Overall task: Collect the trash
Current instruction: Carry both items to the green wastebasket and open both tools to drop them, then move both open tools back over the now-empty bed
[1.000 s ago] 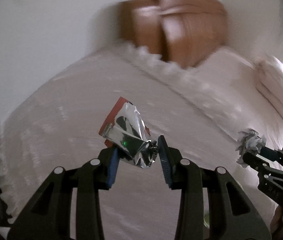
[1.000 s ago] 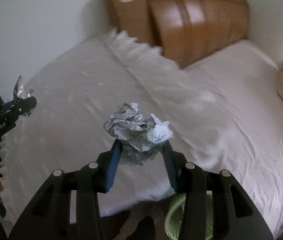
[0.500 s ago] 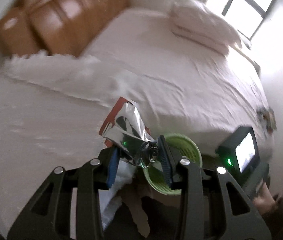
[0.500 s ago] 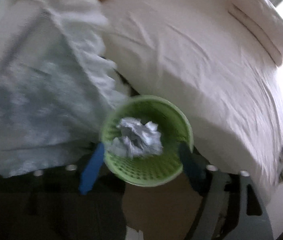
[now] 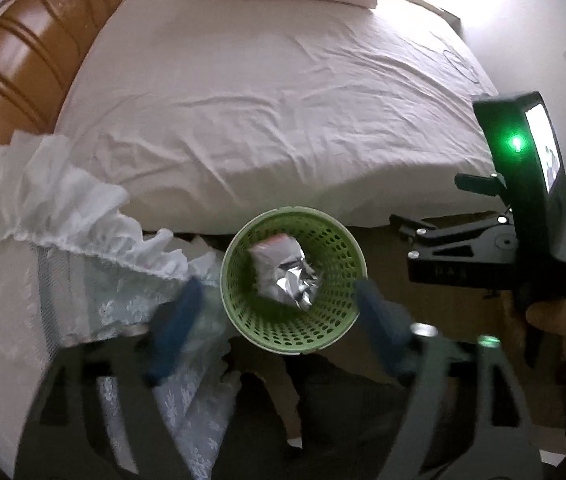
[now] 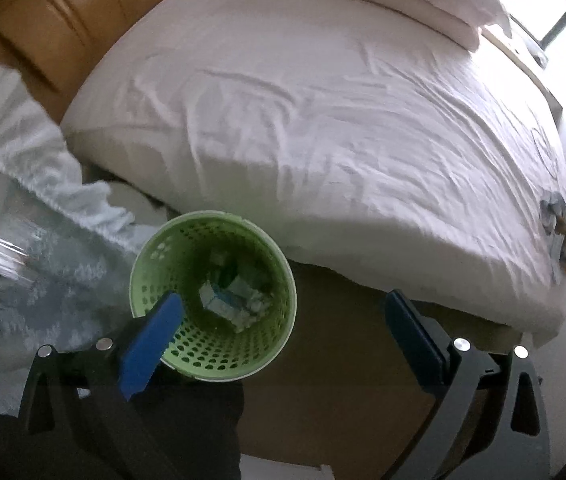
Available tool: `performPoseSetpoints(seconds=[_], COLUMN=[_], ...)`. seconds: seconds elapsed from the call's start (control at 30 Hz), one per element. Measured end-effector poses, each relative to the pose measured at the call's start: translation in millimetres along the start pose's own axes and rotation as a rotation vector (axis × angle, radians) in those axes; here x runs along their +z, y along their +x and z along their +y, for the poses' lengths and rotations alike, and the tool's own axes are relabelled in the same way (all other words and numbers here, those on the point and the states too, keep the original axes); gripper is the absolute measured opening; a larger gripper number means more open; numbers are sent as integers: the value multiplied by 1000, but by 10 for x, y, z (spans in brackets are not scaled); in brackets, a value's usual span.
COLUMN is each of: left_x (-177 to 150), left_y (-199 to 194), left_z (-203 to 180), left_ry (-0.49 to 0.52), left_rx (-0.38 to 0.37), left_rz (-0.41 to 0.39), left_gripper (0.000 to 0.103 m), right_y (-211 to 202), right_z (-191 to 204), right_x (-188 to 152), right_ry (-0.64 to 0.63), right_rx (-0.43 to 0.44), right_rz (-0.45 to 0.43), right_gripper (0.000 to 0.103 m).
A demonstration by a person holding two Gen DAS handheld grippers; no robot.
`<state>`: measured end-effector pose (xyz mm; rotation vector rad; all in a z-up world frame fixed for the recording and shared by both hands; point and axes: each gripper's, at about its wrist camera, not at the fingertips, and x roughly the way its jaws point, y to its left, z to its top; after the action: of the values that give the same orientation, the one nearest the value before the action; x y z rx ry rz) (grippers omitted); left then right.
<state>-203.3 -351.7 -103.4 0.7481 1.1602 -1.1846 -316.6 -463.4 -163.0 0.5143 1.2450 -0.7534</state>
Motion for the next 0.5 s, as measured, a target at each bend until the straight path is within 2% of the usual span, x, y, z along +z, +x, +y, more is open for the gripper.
performPoseSetpoints(seconds=[0.07, 0.17, 0.27, 0.37, 0.43, 0.5], left_x=[6, 13, -7, -122, -262, -480], left_y=[-50, -126, -226, -471, -752, -1126], left_z=[-16, 2, 165, 445, 700, 1011], left_ry=[3, -17, -78, -181, -274, -382], left_rx=[4, 37, 73, 144, 213, 303], left_rz=[-22, -58, -78, -141, -212, -288], left_gripper=[91, 93, 93, 93, 93, 93], right_y=[-4, -37, -68, -180, -276, -540], right_z=[-21, -1, 81, 384, 576, 958], right_x=[6, -6, 3, 106, 149, 283], right_ry=[0, -25, -47, -117, -150, -231], right_rx=[-4, -1, 8, 51, 82, 167], right_rz=[-3, -8, -15, -48, -71, -127], right_gripper=[100, 100, 100, 100, 100, 100])
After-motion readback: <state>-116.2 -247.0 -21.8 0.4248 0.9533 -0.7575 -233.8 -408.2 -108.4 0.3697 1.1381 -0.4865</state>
